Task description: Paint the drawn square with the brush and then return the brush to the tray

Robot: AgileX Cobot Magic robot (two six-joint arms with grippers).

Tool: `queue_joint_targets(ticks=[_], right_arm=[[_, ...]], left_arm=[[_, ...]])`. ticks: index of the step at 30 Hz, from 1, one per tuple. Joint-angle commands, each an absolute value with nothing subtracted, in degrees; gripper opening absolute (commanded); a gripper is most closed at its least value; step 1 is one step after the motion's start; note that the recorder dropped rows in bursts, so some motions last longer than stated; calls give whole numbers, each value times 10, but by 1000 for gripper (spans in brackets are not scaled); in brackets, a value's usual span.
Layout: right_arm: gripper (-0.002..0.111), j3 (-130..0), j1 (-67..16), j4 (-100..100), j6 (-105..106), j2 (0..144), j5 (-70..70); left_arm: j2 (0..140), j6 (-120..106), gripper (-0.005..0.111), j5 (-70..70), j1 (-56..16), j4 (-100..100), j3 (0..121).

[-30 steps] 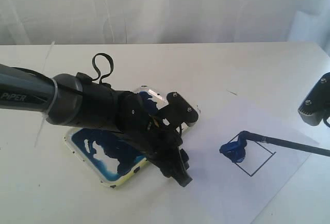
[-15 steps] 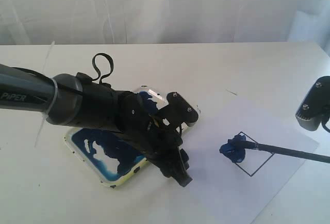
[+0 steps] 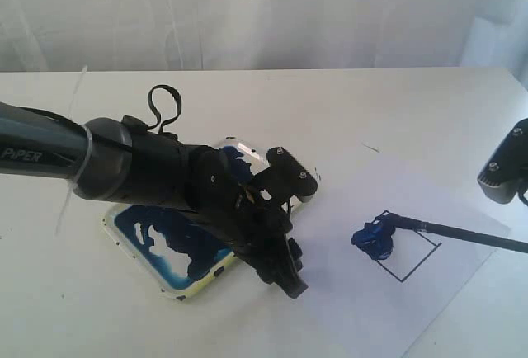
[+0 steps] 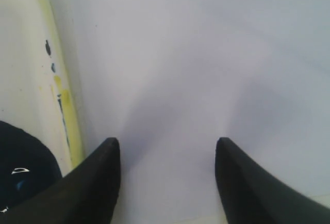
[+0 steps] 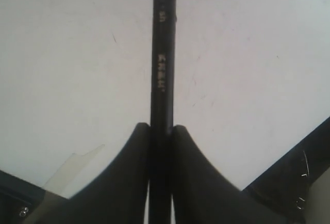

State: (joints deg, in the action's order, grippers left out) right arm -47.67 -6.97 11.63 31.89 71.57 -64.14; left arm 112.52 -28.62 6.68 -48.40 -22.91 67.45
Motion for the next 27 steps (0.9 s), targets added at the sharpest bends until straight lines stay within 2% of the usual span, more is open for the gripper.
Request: queue_joint_targets(ticks=[1,19,27], right_arm=[[0,-474,-68,120,308,716,-630],[0,-474,-68,96,358,716,-641],[0,-474,-68,133,295,716,-630]], left_arm=[[1134,-280,59,90,-487,-231,668],[1134,-280,59,90,-487,-231,668],[1134,-280,59,90,-487,-231,668]])
